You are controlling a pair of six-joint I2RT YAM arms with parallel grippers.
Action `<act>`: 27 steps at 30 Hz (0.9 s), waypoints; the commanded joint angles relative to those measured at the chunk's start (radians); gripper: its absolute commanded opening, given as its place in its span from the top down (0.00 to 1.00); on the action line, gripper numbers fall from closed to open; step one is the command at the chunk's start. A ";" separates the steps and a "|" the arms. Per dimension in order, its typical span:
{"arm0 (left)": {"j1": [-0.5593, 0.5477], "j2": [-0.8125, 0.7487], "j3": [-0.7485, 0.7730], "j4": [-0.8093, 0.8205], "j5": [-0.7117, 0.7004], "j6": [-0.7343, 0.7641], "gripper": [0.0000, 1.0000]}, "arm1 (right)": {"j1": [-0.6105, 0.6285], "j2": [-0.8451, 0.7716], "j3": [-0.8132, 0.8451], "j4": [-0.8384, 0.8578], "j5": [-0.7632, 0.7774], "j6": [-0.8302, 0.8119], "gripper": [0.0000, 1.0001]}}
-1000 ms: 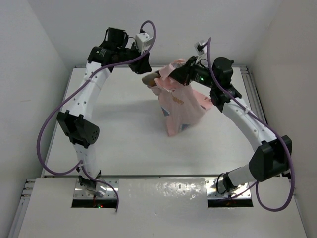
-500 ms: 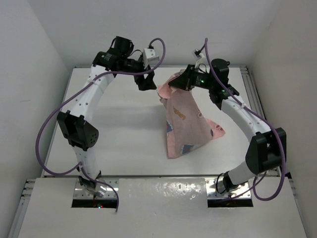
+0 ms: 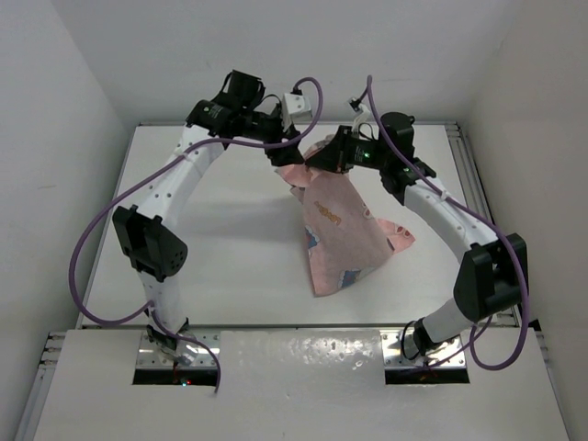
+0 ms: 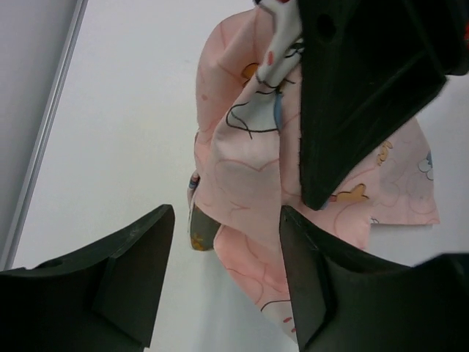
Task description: Put the pillow into the pillowcase
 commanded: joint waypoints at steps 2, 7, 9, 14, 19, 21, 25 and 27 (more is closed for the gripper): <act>0.003 0.000 -0.036 0.097 -0.105 -0.045 0.49 | 0.015 -0.025 0.031 0.076 -0.005 -0.008 1.00; 0.003 0.009 -0.036 0.133 -0.083 -0.073 0.57 | 0.023 -0.034 0.025 0.050 -0.003 -0.028 1.00; 0.003 0.012 -0.050 0.137 -0.059 -0.087 0.59 | 0.023 -0.041 0.019 0.038 0.002 -0.039 1.00; 0.003 0.017 -0.094 0.162 0.040 -0.148 0.89 | 0.022 -0.041 0.016 0.032 0.000 -0.042 1.00; 0.003 0.015 -0.101 0.131 0.051 -0.157 1.00 | -0.001 -0.041 0.016 -0.004 0.005 -0.048 1.00; 0.003 0.012 -0.078 0.128 -0.007 -0.180 1.00 | -0.011 -0.045 0.013 -0.025 0.005 -0.054 1.00; 0.011 0.009 0.005 0.172 -0.272 -0.249 1.00 | -0.043 -0.042 0.019 -0.134 0.064 -0.085 1.00; 0.014 0.006 0.034 0.183 -0.436 -0.268 1.00 | -0.049 -0.036 0.046 -0.246 0.151 -0.151 1.00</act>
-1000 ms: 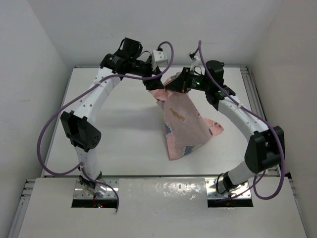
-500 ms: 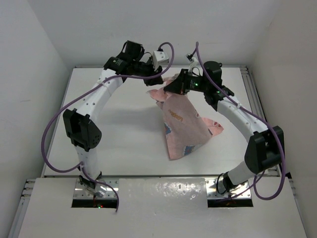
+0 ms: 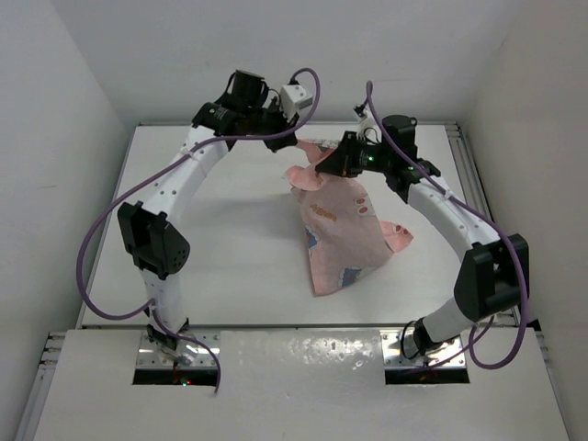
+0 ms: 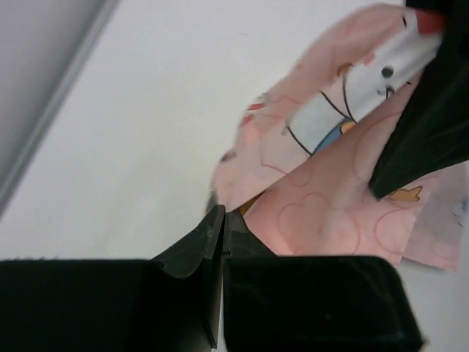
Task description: Put the pillow into the pillowcase
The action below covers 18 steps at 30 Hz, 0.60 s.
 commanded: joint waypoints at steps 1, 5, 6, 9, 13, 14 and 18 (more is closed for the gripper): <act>0.011 -0.017 0.099 0.062 -0.300 -0.062 1.00 | -0.014 -0.032 0.062 -0.162 0.177 -0.112 1.00; 0.020 -0.023 0.197 0.034 -0.407 -0.058 1.00 | 0.006 0.009 0.192 -0.403 0.454 -0.232 1.00; 0.020 -0.029 0.216 0.025 -0.425 -0.050 1.00 | 0.008 0.026 0.215 -0.420 0.503 -0.240 1.00; 0.020 -0.035 0.302 -0.021 -0.497 -0.024 1.00 | 0.008 0.052 0.312 -0.456 0.582 -0.269 1.00; 0.020 -0.053 0.417 -0.093 -0.634 0.020 1.00 | 0.011 0.129 0.520 -0.512 0.610 -0.327 1.00; 0.020 -0.065 0.434 -0.102 -0.658 0.039 1.00 | 0.011 0.150 0.645 -0.523 0.606 -0.344 1.00; 0.023 -0.093 0.517 -0.134 -0.803 0.076 1.00 | -0.004 0.275 0.942 -0.528 0.383 -0.325 1.00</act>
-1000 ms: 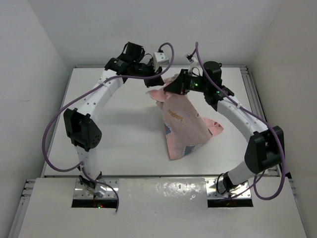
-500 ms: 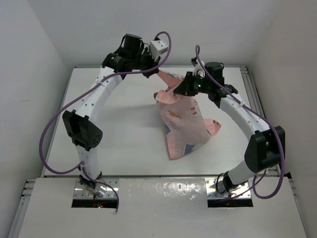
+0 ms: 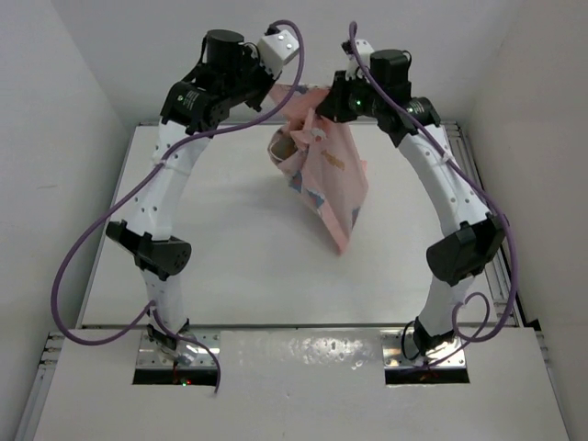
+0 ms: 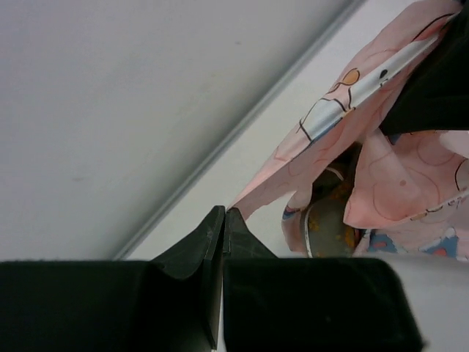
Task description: Put the pillow into the pillowcase
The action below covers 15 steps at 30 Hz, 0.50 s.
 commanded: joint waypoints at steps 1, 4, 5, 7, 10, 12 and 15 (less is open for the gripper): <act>0.050 -0.099 0.123 -0.020 -0.323 0.079 1.00 | -0.056 0.017 0.174 0.175 -0.254 0.093 1.00; 0.050 -0.126 0.200 -0.035 -0.409 0.122 1.00 | -0.064 -0.005 0.044 0.628 -0.521 0.425 1.00; 0.052 -0.131 0.218 -0.035 -0.429 0.129 1.00 | -0.055 0.001 0.049 0.674 -0.556 0.464 1.00; 0.050 -0.143 0.269 -0.024 -0.499 0.165 1.00 | -0.012 0.023 0.126 0.608 -0.616 0.432 1.00; 0.050 -0.157 0.333 -0.004 -0.593 0.215 1.00 | 0.043 0.018 0.120 0.549 -0.670 0.400 1.00; 0.050 -0.159 0.373 0.009 -0.639 0.235 1.00 | 0.062 -0.013 0.065 0.587 -0.727 0.441 1.00; 0.048 -0.168 0.398 0.017 -0.668 0.269 1.00 | 0.076 -0.070 -0.018 0.572 -0.777 0.427 1.00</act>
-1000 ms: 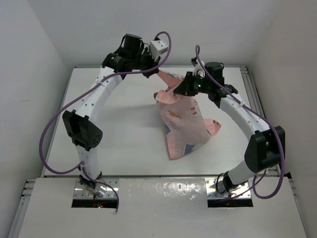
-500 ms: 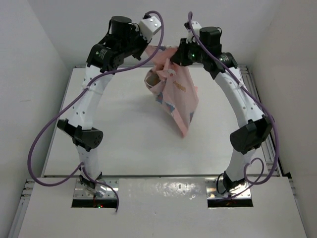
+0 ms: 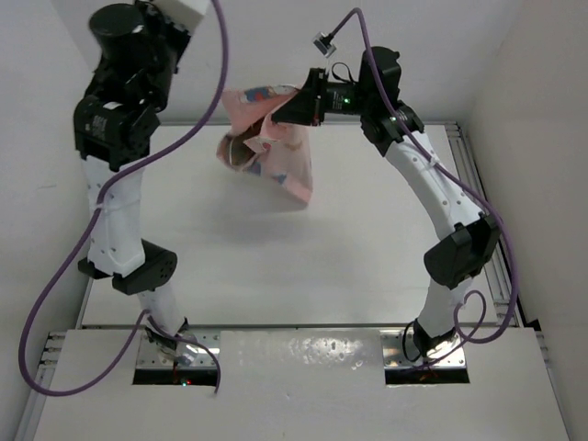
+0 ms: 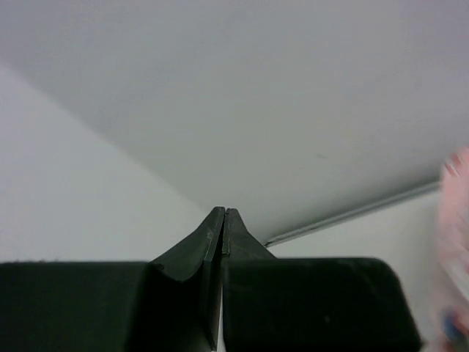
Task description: Put the pillow into the pillowcase
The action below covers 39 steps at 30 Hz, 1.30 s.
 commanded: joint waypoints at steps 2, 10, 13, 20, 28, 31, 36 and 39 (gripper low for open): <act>0.018 -0.074 0.053 0.027 -0.139 0.073 1.00 | -0.027 -0.187 -0.116 0.067 -0.124 0.002 1.00; 0.001 -0.073 -0.190 -0.300 0.714 0.146 0.88 | -0.083 -0.217 -0.219 -0.218 -0.004 -0.093 1.00; 0.000 -0.065 -0.414 -0.326 1.094 0.145 0.33 | -0.064 -0.214 -0.228 -0.254 0.053 -0.154 1.00; -0.002 -0.044 -0.626 -0.130 1.205 0.037 0.00 | -0.053 -0.277 -0.343 -0.270 0.028 -0.236 1.00; 0.000 -0.004 -0.651 -0.200 1.420 0.178 0.00 | -0.068 -0.335 -0.397 -0.293 0.042 -0.260 1.00; -0.003 -0.005 -0.625 -0.265 1.440 0.249 0.00 | -0.070 -0.321 -0.396 -0.302 0.065 -0.260 1.00; -0.011 -0.011 -0.623 -0.256 1.369 0.216 0.00 | -0.068 -0.292 -0.380 -0.302 0.097 -0.239 1.00; -0.009 -0.014 -0.662 -0.147 1.241 0.104 0.02 | -0.065 -0.297 -0.385 -0.296 0.099 -0.240 1.00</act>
